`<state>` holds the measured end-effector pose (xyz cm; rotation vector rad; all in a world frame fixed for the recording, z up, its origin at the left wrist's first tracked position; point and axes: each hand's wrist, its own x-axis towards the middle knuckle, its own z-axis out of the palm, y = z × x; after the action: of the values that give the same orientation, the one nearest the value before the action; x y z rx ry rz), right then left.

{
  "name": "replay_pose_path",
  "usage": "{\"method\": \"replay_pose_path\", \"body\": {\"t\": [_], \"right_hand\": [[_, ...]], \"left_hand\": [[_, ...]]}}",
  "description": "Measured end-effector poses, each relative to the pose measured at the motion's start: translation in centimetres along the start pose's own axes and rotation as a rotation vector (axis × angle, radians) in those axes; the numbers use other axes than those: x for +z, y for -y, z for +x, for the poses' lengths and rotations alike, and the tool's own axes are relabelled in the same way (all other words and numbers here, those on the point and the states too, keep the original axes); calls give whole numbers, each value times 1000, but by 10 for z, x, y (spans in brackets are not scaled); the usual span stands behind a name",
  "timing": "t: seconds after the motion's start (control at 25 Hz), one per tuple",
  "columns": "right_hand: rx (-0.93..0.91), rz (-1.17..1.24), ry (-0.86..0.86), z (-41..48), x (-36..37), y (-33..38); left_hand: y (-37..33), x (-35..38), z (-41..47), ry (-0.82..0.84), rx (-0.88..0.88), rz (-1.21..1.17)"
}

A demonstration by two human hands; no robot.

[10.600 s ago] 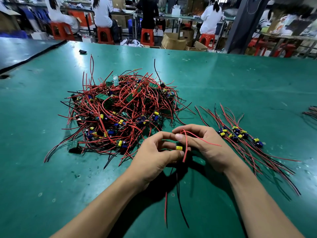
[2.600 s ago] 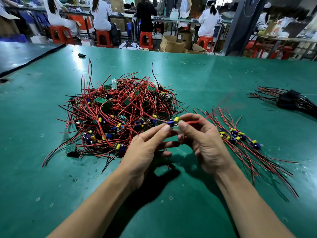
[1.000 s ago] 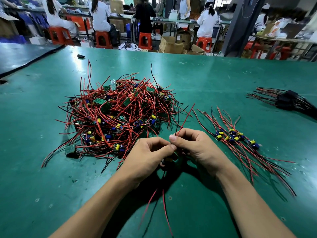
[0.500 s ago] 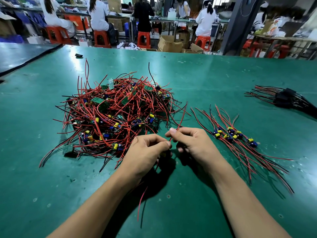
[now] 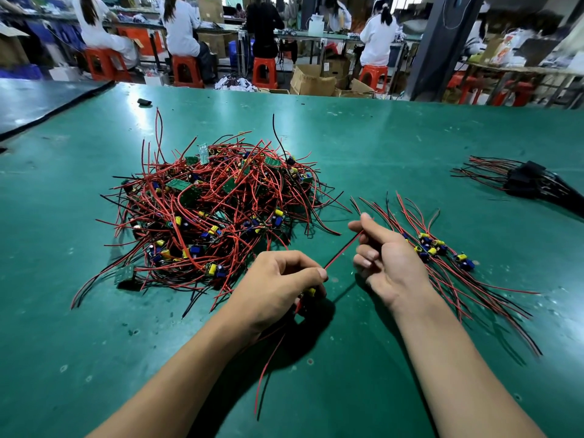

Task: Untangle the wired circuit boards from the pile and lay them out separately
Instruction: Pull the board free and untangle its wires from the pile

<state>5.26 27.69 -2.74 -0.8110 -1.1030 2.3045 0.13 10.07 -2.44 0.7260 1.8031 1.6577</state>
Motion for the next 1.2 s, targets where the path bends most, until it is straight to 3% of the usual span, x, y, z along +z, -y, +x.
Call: {"method": "replay_pose_path", "body": {"t": [0.36, 0.56, 0.72, 0.8, 1.0, 1.2], "right_hand": [[168, 263, 64, -2, -4, 11], [-19, -131, 86, -7, -4, 5], [27, -502, 370, -23, 6, -13], [61, -527, 458, -30, 10, -23], [-13, -513, 324, -17, 7, -16], [-69, -290, 78, -3, -5, -4]], "left_hand": [[0, -3, -2, 42, -30, -26], [3, -5, -2, -55, -49, -95], [4, 0, 1, -149, -66, -161], [4, -2, 1, -174, -67, -194], [1, -5, -1, -88, -60, -121], [1, 0, -3, 30, -12, 67]]}}
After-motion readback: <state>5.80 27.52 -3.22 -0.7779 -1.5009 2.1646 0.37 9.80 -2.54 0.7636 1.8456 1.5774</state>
